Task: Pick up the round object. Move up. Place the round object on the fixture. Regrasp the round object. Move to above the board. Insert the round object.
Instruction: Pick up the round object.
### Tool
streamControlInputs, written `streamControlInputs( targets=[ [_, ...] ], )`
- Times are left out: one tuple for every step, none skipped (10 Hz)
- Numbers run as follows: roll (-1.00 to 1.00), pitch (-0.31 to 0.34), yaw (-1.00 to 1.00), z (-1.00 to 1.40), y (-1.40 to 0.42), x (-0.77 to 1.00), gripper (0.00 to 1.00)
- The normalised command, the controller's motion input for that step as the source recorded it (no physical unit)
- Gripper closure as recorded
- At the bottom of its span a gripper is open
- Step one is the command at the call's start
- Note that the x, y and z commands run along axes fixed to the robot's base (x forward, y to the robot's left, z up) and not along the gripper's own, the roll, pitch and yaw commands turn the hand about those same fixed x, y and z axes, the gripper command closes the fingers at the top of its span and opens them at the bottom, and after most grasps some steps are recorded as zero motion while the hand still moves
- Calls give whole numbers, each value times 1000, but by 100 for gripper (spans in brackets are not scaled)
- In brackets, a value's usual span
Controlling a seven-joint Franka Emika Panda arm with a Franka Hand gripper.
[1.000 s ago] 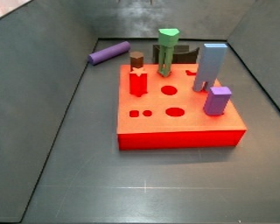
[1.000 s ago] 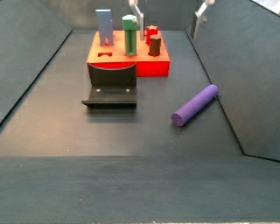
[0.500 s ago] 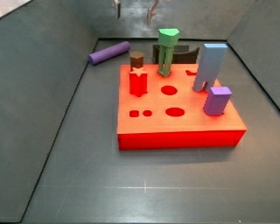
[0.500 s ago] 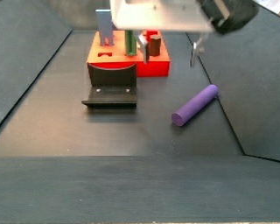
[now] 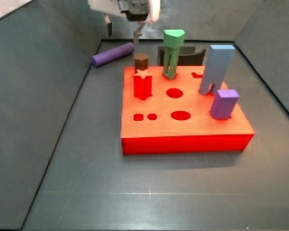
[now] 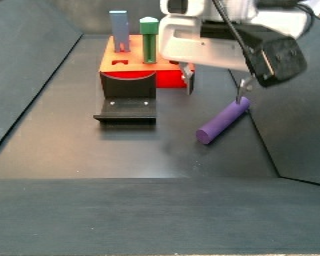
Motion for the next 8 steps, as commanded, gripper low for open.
streamControlInputs(
  targets=[
    [-360,-196,-217,-383,151,0,0],
    [-367,-204,-226,-360,137,0,0],
    [-369,-194,-223,-360,123,0,0],
    [-374,-201,-206,-354,111,-57,0],
    [-379,-209,-217,-343,149,0,0],
    [-381,-197,-209,-340,206,0,0],
    [-381,-196,-209,-337,200,0,0],
    [-373,-194,-189,-351,214,0,0]
  ],
)
